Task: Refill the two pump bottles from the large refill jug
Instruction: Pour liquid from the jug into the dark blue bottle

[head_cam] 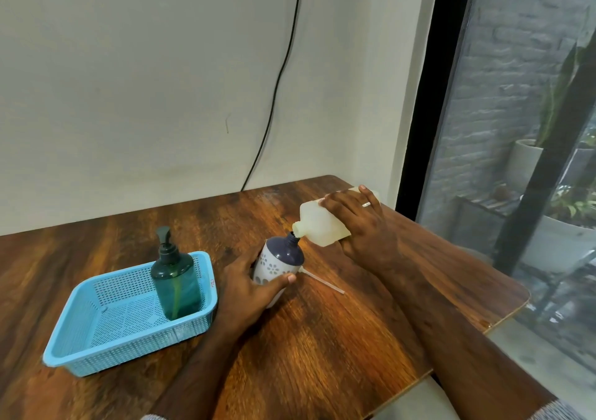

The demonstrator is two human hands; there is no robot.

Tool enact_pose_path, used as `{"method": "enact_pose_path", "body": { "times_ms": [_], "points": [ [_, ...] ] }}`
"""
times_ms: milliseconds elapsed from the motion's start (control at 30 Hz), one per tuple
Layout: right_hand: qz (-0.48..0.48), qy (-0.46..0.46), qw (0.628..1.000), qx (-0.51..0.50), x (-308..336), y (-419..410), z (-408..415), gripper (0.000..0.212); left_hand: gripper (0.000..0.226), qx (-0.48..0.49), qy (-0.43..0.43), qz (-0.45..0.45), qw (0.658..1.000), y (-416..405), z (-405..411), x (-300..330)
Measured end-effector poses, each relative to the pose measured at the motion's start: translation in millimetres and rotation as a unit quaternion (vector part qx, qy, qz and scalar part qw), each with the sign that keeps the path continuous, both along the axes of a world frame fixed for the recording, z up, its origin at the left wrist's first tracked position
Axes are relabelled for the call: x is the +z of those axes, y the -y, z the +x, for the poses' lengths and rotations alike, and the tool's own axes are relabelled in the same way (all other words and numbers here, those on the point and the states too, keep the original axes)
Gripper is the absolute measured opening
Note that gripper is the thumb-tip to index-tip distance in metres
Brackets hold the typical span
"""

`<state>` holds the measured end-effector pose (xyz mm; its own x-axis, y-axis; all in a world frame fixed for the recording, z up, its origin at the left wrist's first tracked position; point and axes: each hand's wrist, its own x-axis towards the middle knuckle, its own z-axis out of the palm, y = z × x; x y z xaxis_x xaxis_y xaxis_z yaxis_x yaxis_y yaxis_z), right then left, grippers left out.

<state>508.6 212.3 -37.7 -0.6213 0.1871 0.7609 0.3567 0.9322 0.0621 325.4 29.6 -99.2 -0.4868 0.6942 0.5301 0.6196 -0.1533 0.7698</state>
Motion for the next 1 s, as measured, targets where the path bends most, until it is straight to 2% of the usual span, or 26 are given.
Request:
{"method": "enact_pose_path", "body": {
  "times_ms": [367,1000],
  "points": [
    [0.000,0.004,1.000,-0.006,0.4,-0.5,-0.8,0.067,0.065,0.016,-0.010,-0.002,1.000,-0.8,1.6,1.5],
    [-0.003,0.011,1.000,-0.009,1.0,2.1,0.9,0.061,0.071,0.003,-0.008,0.007,1.000,-1.5,-0.6,-0.7]
  ]
}}
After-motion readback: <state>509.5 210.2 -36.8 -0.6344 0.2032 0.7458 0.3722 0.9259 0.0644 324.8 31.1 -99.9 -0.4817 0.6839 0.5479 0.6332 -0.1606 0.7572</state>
